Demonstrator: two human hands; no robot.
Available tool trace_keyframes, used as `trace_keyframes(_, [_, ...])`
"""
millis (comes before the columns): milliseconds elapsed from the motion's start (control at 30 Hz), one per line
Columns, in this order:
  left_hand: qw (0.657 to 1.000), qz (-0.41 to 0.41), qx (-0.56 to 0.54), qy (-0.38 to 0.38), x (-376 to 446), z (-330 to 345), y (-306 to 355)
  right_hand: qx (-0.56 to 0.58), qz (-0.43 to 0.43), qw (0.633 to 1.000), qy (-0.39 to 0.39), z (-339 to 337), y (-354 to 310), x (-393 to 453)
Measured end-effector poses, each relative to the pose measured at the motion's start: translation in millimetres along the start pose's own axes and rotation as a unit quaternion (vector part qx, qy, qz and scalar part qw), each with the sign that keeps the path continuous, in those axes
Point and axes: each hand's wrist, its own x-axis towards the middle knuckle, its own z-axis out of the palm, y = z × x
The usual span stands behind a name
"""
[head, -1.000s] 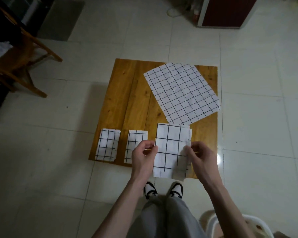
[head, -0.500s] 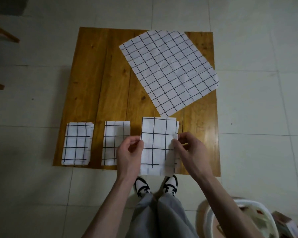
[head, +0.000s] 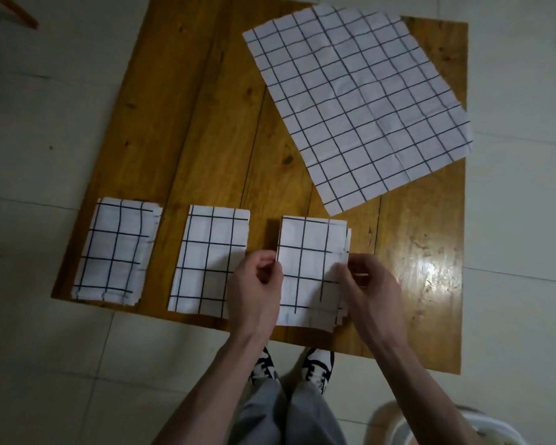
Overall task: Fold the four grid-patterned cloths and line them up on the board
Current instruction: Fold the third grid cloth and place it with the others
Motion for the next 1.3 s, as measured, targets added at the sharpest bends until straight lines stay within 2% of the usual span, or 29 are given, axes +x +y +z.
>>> trace_keyframes(400, [0.994, 0.054, 0.075, 0.05, -0.4, 21.2, -11.9, -0.05, -0.022, 0.997, 0.047, 13.2, 16.1, 10.2])
trace_keyframes(600, [0.984, 0.074, 0.158, 0.042, -3.0, 12.9, -4.2, -0.105, -0.042, 0.993, 0.028, 6.2, 13.5, 12.5])
trace_keyframes(700, [0.973, 0.115, 0.199, 0.024, -10.5, -0.3, 12.7, -0.141, -0.055, 0.988, 0.032, -7.8, 1.6, 4.9])
trace_keyframes(933, [0.946, 0.218, 0.241, -0.005, -53.9, -62.9, 92.3, -0.23, -0.178, 0.956, 0.038, -59.4, -80.2, -53.8])
trace_keyframes(1033, [0.919, 0.278, 0.278, 0.01, -72.5, -98.5, 134.0, -0.279, -0.219, 0.934, 0.044, -83.2, -121.9, -81.9])
trace_keyframes(1167, [0.9, 0.31, 0.306, 0.019, -94.4, -143.4, 185.9, -0.368, -0.246, 0.895, 0.061, -118.0, -178.0, -120.6])
trace_keyframes(1300, [0.89, 0.338, 0.305, 0.033, -114.3, -169.2, 225.5, -0.404, -0.241, 0.873, 0.13, -147.6, -228.6, -153.5])
